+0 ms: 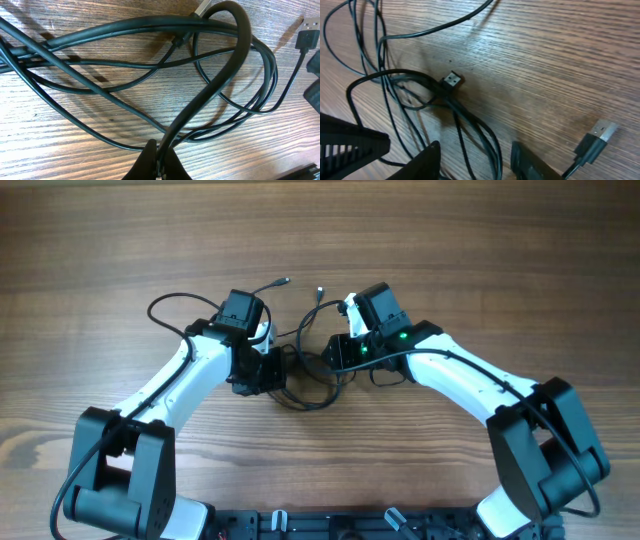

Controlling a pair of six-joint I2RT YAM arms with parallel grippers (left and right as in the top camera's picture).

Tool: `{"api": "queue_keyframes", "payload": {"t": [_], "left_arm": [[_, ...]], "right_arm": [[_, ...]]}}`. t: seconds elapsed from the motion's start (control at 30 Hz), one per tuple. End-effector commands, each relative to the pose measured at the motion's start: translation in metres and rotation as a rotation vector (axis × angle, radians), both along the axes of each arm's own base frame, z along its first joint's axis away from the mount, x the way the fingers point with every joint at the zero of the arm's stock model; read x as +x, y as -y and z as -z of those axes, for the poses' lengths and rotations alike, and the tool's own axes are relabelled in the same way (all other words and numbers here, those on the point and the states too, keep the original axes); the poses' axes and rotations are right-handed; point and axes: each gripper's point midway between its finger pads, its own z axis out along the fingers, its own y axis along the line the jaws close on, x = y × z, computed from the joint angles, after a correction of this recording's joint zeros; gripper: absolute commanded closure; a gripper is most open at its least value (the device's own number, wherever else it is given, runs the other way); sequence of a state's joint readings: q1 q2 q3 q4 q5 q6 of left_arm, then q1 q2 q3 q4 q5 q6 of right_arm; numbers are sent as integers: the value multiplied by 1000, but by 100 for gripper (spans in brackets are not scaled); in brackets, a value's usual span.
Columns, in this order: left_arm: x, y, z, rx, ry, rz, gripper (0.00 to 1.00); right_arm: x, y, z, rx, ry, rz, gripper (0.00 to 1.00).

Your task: Untangle cables

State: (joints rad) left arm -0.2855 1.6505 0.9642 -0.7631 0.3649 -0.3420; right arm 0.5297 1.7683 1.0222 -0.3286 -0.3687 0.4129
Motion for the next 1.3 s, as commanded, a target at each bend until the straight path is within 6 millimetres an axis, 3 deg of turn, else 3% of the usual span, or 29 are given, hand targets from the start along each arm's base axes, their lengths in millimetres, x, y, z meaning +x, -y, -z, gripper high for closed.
{"api": "queue_keyframes", "payload": {"t": [0.0, 0.17, 0.33, 0.73, 0.87, 1.03, 1.13, 1.2, 1.27], "left_arm": [[0, 3, -7, -18, 16, 3, 96], [0, 3, -7, -17, 17, 4, 96], [0, 3, -7, -14, 18, 3, 96], [1, 3, -7, -15, 21, 3, 96], [1, 3, -7, -15, 20, 3, 96], [1, 3, -7, -15, 21, 3, 96], [2, 2, -7, -12, 24, 3, 55], [4, 3, -7, -14, 33, 2, 45], [8, 4, -8, -18, 51, 2, 41]], "right_arm": [[-3, 2, 20, -33, -31, -18, 51], [-8, 3, 39, -48, -78, -22, 51], [-10, -1, 46, -30, -97, -32, 51], [-15, -3, 52, -40, -115, -40, 75], [-21, -7, 56, -43, -145, -25, 76], [-23, 6, 63, -108, -204, 100, 90], [-22, 8, 64, -115, -208, 117, 95], [-22, 8, 64, -115, -211, 123, 96], [-22, 8, 64, -116, -210, 124, 96]]}}
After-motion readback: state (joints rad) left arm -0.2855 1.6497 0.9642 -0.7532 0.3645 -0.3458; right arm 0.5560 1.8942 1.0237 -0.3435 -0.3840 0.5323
